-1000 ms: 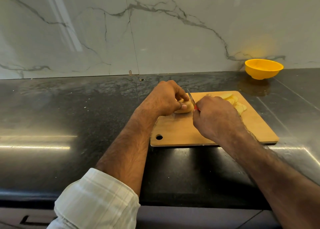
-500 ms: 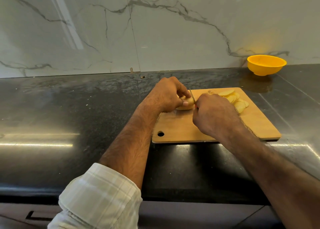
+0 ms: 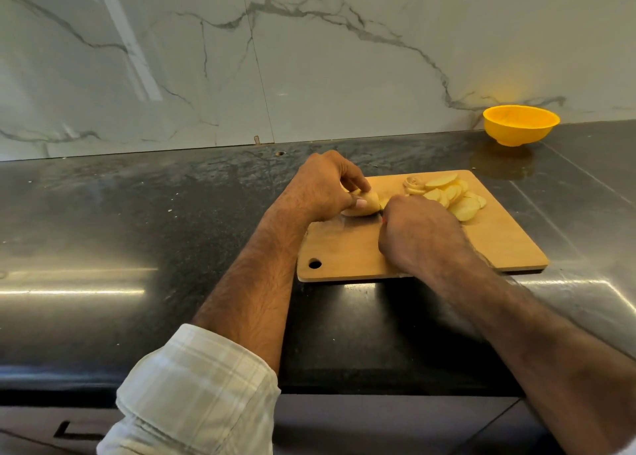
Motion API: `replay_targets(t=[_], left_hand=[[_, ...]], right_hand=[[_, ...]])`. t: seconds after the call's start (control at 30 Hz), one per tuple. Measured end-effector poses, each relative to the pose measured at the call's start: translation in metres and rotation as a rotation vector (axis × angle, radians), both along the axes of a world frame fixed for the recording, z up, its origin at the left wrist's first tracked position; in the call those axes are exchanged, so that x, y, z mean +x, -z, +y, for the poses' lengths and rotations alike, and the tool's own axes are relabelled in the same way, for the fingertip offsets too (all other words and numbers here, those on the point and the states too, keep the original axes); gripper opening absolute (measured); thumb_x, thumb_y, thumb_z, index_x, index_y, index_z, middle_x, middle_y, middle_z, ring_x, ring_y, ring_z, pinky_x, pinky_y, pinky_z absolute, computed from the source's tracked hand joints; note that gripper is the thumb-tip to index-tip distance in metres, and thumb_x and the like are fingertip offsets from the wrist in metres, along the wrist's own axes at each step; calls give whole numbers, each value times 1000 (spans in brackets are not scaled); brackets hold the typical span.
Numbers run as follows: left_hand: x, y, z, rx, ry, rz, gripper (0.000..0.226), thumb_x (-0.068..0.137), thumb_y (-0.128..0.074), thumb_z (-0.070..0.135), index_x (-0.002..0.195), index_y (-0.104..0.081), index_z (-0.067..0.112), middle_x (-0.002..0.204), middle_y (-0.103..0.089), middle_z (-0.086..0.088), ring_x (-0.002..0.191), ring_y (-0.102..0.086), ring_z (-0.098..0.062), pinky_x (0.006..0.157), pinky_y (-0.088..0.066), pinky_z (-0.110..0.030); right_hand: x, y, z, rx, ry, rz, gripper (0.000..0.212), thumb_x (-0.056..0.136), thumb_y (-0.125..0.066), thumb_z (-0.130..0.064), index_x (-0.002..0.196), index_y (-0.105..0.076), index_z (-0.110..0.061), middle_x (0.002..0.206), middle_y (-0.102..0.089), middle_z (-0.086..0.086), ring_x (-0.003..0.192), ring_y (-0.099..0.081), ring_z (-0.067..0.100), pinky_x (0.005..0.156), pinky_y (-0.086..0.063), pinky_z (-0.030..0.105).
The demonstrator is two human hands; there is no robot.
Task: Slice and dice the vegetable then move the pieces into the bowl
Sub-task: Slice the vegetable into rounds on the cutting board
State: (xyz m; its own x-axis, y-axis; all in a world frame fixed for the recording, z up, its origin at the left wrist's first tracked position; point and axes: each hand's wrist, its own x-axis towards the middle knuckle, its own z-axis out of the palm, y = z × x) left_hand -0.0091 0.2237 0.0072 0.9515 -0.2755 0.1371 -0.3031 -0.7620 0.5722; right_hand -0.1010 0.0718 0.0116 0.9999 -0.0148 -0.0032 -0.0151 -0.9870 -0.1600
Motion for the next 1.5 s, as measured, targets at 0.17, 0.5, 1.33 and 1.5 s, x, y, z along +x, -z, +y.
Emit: replay_targets(t=[0.17,0.5,1.33,1.5], left_hand=[[0,0,0,-2,3,8,22,87,-88,23,106,-83,30,113,-76,7,107,-67,-9,97,-60,-35],[1,1,-3,9,-5,14,22,88,-86,24,109,-83,32,123,-73,5,110,-67,-13,99,-60,-40],[0,1,0,-23,4,18,20,88,-86,22,107,-82,27,115,-76,5,109,-68,-12,98,-60,-37],[2,2,1,-22,-1,25,20,89,-85,23,108,-82,28,115,-76,4,110,-68,-13,97,-60,-37]], right_hand=[[-5,0,-7,34,21,-156,21,102,-58,-32,117,-64,-18,107,-64,5,93,-59,23,71,-50,37],[1,-8,6,2,-5,-99,29,101,-62,-34,124,-61,-18,107,-61,4,97,-60,22,77,-57,38],[-8,-8,3,6,-11,-107,28,102,-61,-34,124,-60,-18,104,-56,3,95,-58,22,73,-51,36],[-7,-11,9,-3,-21,-77,29,101,-62,-35,125,-60,-18,101,-55,2,97,-60,22,74,-55,37]])
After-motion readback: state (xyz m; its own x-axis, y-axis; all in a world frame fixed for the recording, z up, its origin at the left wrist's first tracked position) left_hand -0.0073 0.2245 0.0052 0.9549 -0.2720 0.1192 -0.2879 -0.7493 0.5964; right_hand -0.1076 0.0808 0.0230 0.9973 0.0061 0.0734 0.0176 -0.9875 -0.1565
